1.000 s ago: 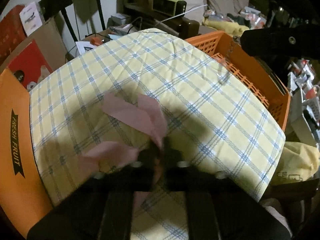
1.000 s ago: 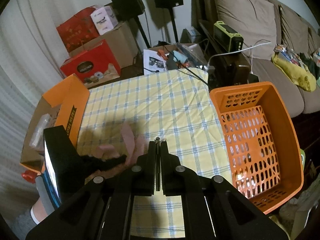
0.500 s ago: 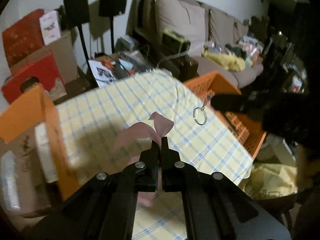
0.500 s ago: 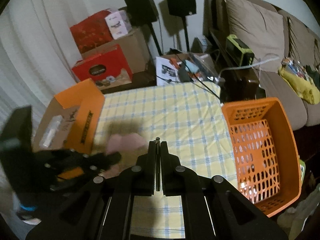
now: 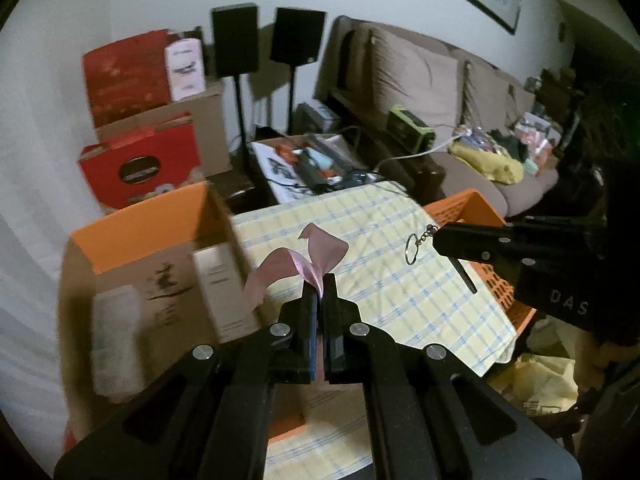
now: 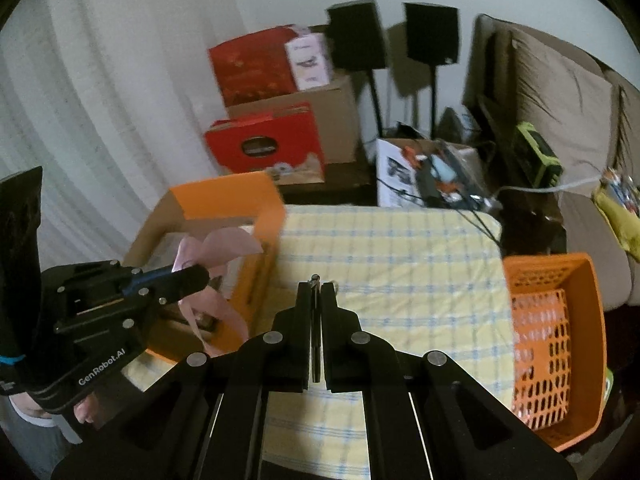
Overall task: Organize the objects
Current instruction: 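Carry the pink ribbon with both grippers toward the cardboard box, then lower the ribbon onto the brown box and open both grippers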
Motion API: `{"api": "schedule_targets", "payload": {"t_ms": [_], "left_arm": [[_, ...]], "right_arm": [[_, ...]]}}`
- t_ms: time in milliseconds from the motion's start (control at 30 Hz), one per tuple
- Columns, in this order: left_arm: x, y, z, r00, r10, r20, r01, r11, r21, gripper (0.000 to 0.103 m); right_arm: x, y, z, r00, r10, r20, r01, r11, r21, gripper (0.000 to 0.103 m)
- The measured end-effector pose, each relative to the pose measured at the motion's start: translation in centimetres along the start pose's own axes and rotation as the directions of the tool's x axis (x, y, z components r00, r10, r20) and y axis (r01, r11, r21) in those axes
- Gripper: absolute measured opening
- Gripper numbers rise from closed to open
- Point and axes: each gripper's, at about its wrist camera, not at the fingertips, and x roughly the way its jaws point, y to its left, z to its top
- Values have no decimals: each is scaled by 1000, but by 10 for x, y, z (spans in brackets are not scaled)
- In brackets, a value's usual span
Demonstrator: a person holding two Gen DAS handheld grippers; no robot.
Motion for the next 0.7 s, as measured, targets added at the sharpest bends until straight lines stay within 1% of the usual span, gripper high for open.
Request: {"api": "schedule_targets", "payload": {"t_ms": [233, 333, 433, 533, 600, 700], "left_arm": [[-23, 51, -19, 996, 93, 4, -92, 995, -43, 2], [-24, 76, -33, 992, 128, -13, -128, 988, -80, 2], [-21, 96, -47, 987, 154, -38, -157, 981, -114, 2], [-17, 110, -59, 983, 173, -61, -180, 975, -127, 2], [-13, 117, -67, 980, 180, -81, -190, 973, -131, 2], [-5, 121, -75, 977, 181, -111, -195, 972, -133, 3]], "right_arm": [[19, 57, 5, 997, 74, -21, -75, 994, -77, 3], [34, 84, 4, 994, 102, -44, -106, 988, -112, 3], [47, 102, 0, 991, 119, -67, -127, 983, -131, 3], [65, 117, -6, 987, 126, -95, -139, 980, -145, 3], [73, 120, -10, 986, 126, -110, -141, 979, -145, 3], [89, 123, -16, 986, 104, -132, -123, 981, -149, 3]]}}
